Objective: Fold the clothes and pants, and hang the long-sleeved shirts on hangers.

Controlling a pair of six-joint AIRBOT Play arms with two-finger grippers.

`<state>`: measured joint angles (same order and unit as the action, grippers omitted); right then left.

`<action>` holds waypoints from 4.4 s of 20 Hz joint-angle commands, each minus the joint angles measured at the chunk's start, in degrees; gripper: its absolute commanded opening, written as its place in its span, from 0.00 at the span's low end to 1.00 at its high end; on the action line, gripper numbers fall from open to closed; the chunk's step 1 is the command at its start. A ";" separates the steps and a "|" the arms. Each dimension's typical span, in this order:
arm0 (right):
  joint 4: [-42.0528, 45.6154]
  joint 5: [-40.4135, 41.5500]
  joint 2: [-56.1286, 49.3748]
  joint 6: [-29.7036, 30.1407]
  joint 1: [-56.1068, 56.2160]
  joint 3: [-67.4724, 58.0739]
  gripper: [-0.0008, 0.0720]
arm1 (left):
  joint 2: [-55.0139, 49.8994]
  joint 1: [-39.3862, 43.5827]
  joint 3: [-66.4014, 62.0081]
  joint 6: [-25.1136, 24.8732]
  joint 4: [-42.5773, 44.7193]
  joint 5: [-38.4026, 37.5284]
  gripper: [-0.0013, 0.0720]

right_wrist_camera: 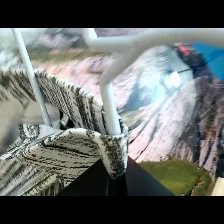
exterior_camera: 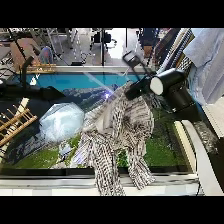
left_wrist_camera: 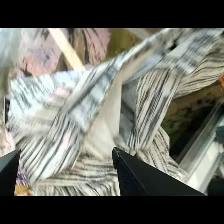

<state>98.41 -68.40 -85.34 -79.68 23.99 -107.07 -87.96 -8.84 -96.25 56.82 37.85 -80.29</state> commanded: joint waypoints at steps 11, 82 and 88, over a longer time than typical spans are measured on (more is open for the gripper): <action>-0.28 -0.09 3.39 -7.69 3.45 -9.70 0.05 | -16.55 26.18 22.38 -23.45 -37.90 23.96 0.98; 17.97 4.87 16.48 -29.49 -80.35 -13.49 0.05 | -0.76 21.35 -6.38 17.86 4.15 -25.68 0.58; 20.39 31.65 10.91 -42.62 -87.52 -13.46 0.05 | -0.76 21.35 -6.38 21.38 4.13 -25.68 0.58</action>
<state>117.86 -50.65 -71.88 -114.87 -59.37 -120.53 -88.75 12.47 -102.65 76.69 41.98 -105.80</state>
